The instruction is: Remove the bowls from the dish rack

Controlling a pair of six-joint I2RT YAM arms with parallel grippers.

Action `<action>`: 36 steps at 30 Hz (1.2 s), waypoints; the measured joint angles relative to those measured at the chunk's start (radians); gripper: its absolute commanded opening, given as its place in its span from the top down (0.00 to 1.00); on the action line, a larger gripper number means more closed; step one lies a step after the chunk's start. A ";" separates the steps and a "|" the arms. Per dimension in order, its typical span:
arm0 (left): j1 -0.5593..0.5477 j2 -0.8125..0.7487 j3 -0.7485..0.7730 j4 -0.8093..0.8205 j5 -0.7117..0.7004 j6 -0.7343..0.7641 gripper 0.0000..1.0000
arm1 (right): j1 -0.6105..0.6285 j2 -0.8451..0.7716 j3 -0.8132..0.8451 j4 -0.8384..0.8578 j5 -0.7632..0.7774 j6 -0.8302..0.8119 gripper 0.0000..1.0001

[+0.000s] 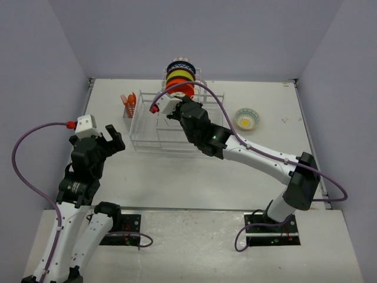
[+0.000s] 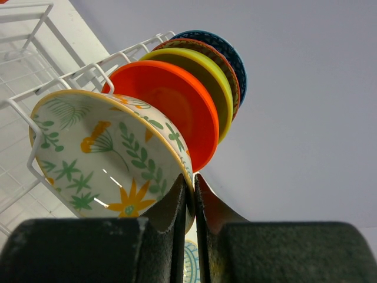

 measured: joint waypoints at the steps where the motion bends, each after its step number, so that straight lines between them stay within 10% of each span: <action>1: 0.000 0.000 0.000 0.000 0.000 0.000 0.00 | 0.000 0.000 0.000 0.000 0.000 0.000 1.00; 36: 0.000 -0.005 0.000 0.000 0.000 0.000 0.00 | -0.001 -0.158 0.001 0.006 0.002 0.066 1.00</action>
